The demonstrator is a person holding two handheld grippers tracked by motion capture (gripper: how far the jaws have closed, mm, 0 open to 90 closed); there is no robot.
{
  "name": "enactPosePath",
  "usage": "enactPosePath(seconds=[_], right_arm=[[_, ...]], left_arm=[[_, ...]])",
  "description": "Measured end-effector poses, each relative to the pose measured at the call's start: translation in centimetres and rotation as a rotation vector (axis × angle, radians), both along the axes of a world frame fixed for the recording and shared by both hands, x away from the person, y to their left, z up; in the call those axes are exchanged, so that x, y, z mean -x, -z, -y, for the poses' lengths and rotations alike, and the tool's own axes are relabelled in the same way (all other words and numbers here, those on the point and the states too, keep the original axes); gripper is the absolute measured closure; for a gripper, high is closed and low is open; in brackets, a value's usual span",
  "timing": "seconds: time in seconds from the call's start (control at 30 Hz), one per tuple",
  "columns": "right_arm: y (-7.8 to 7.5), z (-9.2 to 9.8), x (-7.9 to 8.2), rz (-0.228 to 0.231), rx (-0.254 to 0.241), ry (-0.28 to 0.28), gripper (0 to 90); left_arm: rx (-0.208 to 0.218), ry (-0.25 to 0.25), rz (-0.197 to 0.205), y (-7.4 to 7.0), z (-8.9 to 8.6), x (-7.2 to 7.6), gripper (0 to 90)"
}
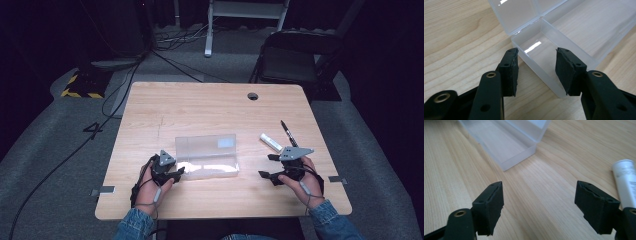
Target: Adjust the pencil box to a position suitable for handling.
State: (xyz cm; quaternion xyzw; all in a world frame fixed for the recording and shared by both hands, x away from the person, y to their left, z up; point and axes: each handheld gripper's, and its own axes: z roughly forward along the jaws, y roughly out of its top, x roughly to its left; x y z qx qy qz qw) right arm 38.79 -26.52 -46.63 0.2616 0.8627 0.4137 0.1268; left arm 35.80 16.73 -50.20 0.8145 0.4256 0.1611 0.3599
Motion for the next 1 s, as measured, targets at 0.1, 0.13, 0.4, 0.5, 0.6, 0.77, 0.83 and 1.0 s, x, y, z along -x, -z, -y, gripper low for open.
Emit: enactPosePath(seconds=[0.1, 0.13, 0.4, 0.5, 0.6, 0.77, 0.83, 1.0], right_arm=[[-0.2, 0.8, -0.2, 0.002, -0.003, 0.016, 24.3], [-0.3, 1.0, -0.2, 0.003, -0.003, 0.021, 24.4], [-1.1, 2.3, -0.4, 0.017, -0.020, 0.059, 24.6], [-1.3, 2.7, -0.6, 0.020, -0.025, 0.075, 24.6], [-1.3, 3.2, -0.7, 0.017, -0.027, 0.090, 24.5], [-1.5, 4.1, -0.9, 0.021, -0.036, 0.126, 24.4], [-1.6, 4.5, -1.0, 0.024, -0.043, 0.141, 24.4], [-1.9, 5.3, -1.2, 0.023, -0.057, 0.174, 24.5]], left_arm=[[0.000, 0.008, 0.002, 0.0, 0.2, 0.3, 53.6], [0.002, 0.012, 0.002, 0.0, 0.3, 0.4, 53.6], [-0.009, 0.063, -0.003, -0.1, 1.6, 1.4, 53.6], [-0.003, 0.083, -0.008, -0.1, 2.2, 1.6, 53.6], [-0.007, 0.112, -0.007, -0.1, 2.7, 1.7, 53.6], [-0.009, 0.149, -0.014, -0.2, 3.7, 2.1, 53.4], [-0.012, 0.159, -0.014, -0.2, 4.0, 2.3, 53.1], [-0.011, 0.197, -0.023, -0.2, 5.2, 3.0, 52.5]])
